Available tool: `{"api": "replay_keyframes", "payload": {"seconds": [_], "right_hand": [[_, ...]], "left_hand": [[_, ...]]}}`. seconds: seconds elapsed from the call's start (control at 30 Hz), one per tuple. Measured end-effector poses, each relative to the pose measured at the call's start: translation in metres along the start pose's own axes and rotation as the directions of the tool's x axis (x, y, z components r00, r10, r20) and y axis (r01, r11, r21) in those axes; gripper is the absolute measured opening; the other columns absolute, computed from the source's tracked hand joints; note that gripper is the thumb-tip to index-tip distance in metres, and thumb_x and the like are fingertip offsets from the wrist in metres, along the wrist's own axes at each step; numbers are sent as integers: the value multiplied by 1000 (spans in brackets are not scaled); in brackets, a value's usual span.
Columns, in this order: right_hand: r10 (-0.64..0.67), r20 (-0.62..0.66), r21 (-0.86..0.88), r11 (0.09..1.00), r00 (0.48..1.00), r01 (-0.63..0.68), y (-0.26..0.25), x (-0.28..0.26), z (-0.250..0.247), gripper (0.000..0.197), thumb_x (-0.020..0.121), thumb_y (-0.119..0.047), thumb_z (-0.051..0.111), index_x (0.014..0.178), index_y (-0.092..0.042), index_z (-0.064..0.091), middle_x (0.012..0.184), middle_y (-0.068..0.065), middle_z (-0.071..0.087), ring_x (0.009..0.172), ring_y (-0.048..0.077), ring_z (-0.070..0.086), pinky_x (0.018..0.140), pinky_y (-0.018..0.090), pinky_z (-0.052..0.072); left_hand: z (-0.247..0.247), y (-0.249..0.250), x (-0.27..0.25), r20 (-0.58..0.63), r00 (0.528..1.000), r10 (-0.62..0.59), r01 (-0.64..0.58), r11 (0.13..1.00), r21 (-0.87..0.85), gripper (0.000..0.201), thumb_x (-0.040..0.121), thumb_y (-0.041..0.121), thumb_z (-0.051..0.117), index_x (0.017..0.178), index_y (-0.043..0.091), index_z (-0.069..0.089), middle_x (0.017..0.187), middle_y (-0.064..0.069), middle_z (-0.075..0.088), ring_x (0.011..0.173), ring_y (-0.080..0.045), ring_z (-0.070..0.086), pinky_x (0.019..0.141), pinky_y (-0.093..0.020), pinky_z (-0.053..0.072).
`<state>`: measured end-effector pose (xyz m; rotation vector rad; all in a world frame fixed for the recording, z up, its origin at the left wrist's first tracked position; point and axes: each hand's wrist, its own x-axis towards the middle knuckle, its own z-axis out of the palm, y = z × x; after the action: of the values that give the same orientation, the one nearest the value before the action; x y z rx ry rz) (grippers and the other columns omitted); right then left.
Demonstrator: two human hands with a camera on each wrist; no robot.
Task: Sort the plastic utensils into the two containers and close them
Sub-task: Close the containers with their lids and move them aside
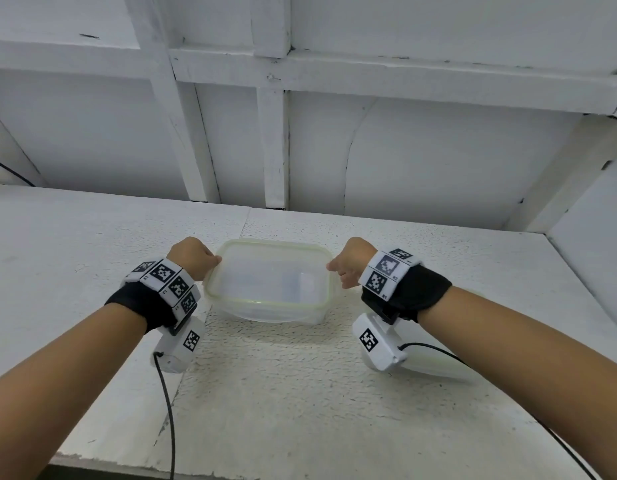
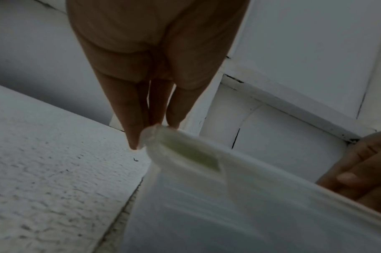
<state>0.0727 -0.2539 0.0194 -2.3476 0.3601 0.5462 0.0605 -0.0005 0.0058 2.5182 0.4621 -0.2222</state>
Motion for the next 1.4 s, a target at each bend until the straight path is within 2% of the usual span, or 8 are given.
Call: {"api": "replay_keyframes", "payload": {"seconds": [0.13, 0.27, 0.47, 0.63, 0.77, 0.9, 1.07, 1.4], "right_hand": [[15, -4, -32, 999, 1000, -15, 1, 3, 10, 19, 85, -11, 65, 75, -1, 53, 102, 16, 64, 103, 29, 64, 91, 33, 50], [3, 26, 78, 997, 1000, -5, 9, 13, 16, 35, 77, -9, 66, 110, 2, 59, 116, 17, 61, 108, 32, 60, 92, 43, 51], [-13, 134, 12, 1000, 991, 12, 5, 8, 6, 38, 81, -4, 63, 118, 4, 55, 123, 21, 57, 111, 33, 59, 90, 41, 53], [-59, 244, -130, 987, 968, 93, -25, -8, -27, 62, 82, -18, 71, 134, -3, 42, 137, 14, 45, 117, 33, 53, 101, 45, 43], [-196, 266, -341, 897, 944, 282, -60, -2, -31, 62, 88, -31, 62, 140, -7, 38, 145, 7, 39, 129, 27, 42, 106, 38, 37], [-285, 342, -586, 681, 896, 440, -77, 12, -9, 68, 92, -38, 54, 147, -13, 25, 154, 1, 24, 142, 19, 21, 113, 31, 17], [-288, 457, -628, 566, 842, 534, -81, 39, 13, 54, 91, -40, 55, 133, -7, 49, 113, 2, 52, 99, 13, 41, 85, 25, 28], [-270, 495, -619, 557, 826, 553, -82, 55, 12, 49, 92, -37, 54, 131, -8, 51, 97, -9, 45, 96, 9, 37, 76, 21, 30]], "left_hand": [[2, -2, -1, -3, 1000, -12, 12, 996, -89, 23, 90, 18, 58, 96, 0, 71, 92, -18, 70, 80, -28, 63, 79, -30, 48], [5, -2, -1, -12, 1000, 7, -8, 998, -58, 21, 91, 17, 56, 90, 2, 71, 86, -15, 67, 76, -26, 60, 66, -25, 45], [1, 1, 1, 51, 997, 50, -54, 996, 67, 21, 93, 18, 52, 81, 7, 65, 79, -12, 62, 76, -26, 60, 62, -26, 45], [-3, 8, -15, 94, 944, 318, -329, 870, 368, 48, 93, 34, 52, 134, 11, 46, 134, -11, 46, 121, -25, 47, 99, -33, 38], [5, 11, -36, 375, 780, 501, -617, 717, 325, 82, 78, 55, 63, 145, 22, 30, 154, 2, 17, 140, -15, 20, 113, -28, 21], [18, 6, -42, 402, 776, 486, -627, 662, 411, 98, 72, 61, 65, 148, 23, 17, 157, 6, 6, 142, -12, 14, 112, -29, 27], [25, 3, -47, 316, 794, 519, -608, 672, 423, 90, 76, 58, 64, 147, 26, 19, 156, 10, 8, 142, -8, 13, 107, -29, 33], [30, 6, -48, 311, 813, 492, -582, 668, 463, 84, 82, 54, 59, 148, 24, 17, 157, 7, 6, 143, -14, 14, 107, -35, 36]]}}
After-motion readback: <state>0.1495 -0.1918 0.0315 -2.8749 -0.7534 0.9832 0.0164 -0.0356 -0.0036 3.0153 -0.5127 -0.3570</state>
